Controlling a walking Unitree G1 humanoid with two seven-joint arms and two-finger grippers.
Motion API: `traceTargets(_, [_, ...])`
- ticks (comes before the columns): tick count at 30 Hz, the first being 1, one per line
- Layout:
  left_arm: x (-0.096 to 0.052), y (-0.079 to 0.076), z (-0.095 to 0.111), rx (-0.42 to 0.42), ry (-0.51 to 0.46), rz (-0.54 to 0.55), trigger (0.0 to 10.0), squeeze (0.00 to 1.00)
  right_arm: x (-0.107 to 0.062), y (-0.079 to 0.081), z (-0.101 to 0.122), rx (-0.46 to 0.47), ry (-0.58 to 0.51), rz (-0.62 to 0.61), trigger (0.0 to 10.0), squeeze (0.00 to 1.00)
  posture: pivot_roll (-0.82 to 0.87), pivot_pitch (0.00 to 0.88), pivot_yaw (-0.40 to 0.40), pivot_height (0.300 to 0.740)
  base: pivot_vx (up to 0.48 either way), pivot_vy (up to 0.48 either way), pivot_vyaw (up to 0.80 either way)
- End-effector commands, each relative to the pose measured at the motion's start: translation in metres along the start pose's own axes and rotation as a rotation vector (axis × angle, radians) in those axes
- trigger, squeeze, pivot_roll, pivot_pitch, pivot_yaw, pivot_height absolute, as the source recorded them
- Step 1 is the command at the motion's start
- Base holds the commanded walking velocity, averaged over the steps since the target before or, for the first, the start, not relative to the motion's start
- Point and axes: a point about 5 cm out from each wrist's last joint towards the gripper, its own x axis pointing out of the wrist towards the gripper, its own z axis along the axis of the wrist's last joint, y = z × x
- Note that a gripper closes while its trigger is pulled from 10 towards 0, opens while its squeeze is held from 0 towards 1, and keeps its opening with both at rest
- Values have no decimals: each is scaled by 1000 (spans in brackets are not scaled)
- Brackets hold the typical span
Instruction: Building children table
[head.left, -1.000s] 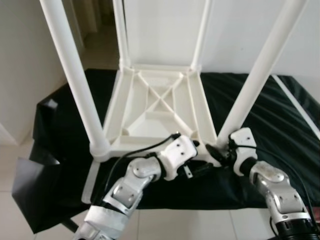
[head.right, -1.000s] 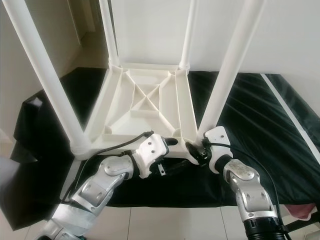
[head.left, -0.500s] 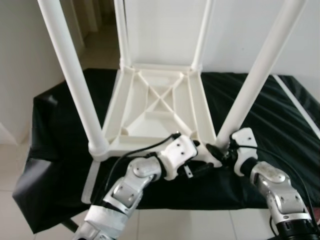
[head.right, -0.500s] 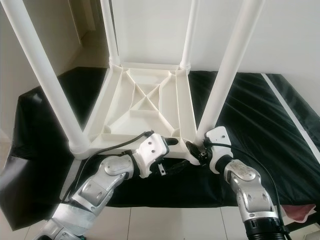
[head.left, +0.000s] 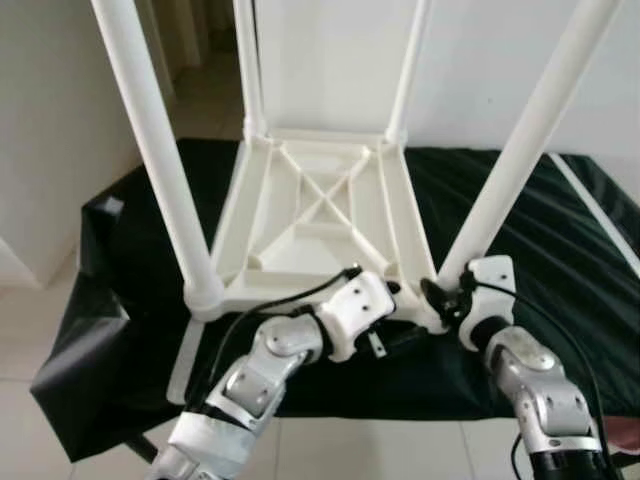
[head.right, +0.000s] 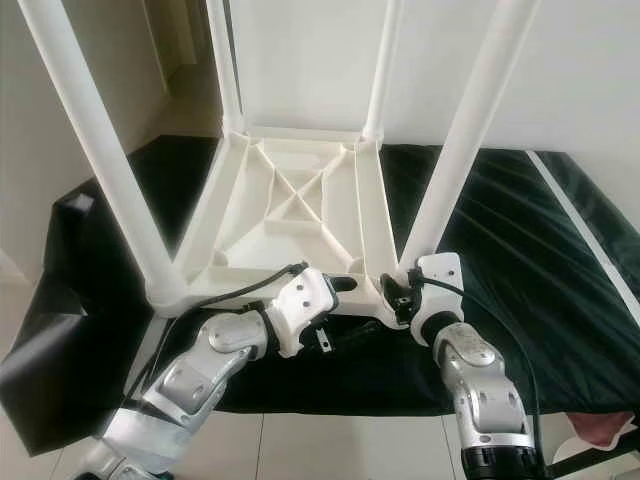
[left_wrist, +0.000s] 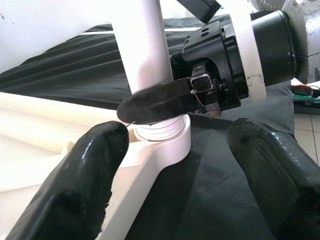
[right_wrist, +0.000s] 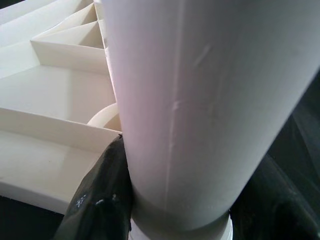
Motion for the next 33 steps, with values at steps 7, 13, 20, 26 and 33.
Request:
traceTargets(7, [-1, -5, -1, -5, 5, -39, 10000, 0, -9, 3, -12, 78, 52, -305, 10000, 0, -12, 0, -24, 740, 0, 0, 0])
traceTargets(13, [-2, -5, -1, -6, 6, -34, 10000, 0, -15, 10, -17, 134, 64, -471, 10000, 0, 3, 0, -33, 740, 0, 0, 0])
traceTargets(20, [-4, -4, -1, -7, 10, -26, 10000, 0, -20, 25, -24, 215, 97, -594, 10000, 0, 11, 0, -33, 740, 0, 0, 0])
traceTargets(26, [-3, -3, -1, -5, 11, -30, 10000, 0, -18, 22, -21, 212, 88, -612, 10000, 0, -1, 0, -20, 740, 0, 0, 0])
traceTargets(33, [-1, -4, 0, -6, 6, -36, 10000, 0, -13, 22, -8, 211, -8, -527, 10000, 1000, -11, 0, -15, 740, 0, 0, 0])
